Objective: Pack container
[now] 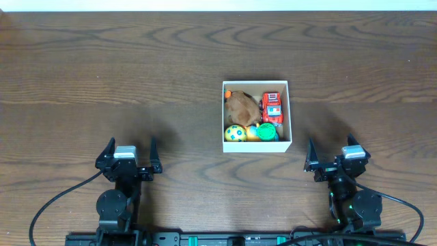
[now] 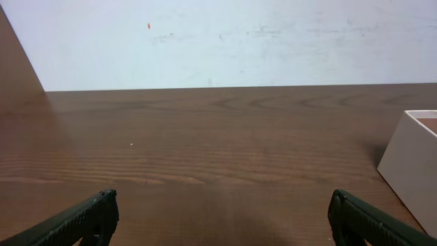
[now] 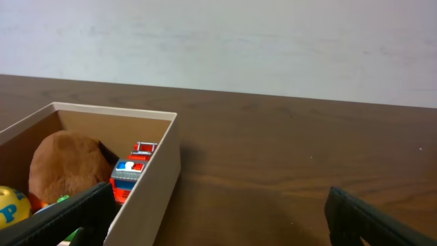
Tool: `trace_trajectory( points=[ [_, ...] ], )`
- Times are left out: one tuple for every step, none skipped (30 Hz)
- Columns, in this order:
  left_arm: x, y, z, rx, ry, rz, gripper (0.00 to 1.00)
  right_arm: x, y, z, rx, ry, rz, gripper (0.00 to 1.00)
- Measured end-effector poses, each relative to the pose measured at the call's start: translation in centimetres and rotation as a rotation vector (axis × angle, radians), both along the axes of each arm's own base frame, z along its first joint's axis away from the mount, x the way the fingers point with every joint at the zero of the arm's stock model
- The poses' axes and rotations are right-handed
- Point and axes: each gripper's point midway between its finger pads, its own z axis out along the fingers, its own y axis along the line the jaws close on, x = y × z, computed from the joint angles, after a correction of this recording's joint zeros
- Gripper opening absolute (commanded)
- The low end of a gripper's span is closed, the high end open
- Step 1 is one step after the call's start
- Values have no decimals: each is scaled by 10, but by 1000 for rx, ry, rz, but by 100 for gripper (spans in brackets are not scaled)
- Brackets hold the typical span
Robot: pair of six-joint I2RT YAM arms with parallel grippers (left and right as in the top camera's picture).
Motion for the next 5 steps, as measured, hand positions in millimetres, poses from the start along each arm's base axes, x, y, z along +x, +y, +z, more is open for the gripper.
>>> trace_trajectory(
  points=[
    [0, 0, 0, 0, 0, 0, 98, 0, 0, 0, 0, 0, 0, 99],
    [0, 0, 0, 0, 0, 0, 98, 0, 0, 0, 0, 0, 0, 99],
    [0, 0, 0, 0, 0, 0, 98, 0, 0, 0, 0, 0, 0, 99],
    [0, 0, 0, 0, 0, 0, 98, 0, 0, 0, 0, 0, 0, 99],
    [0, 0, 0, 0, 0, 0, 98, 0, 0, 0, 0, 0, 0, 99]
  ],
)
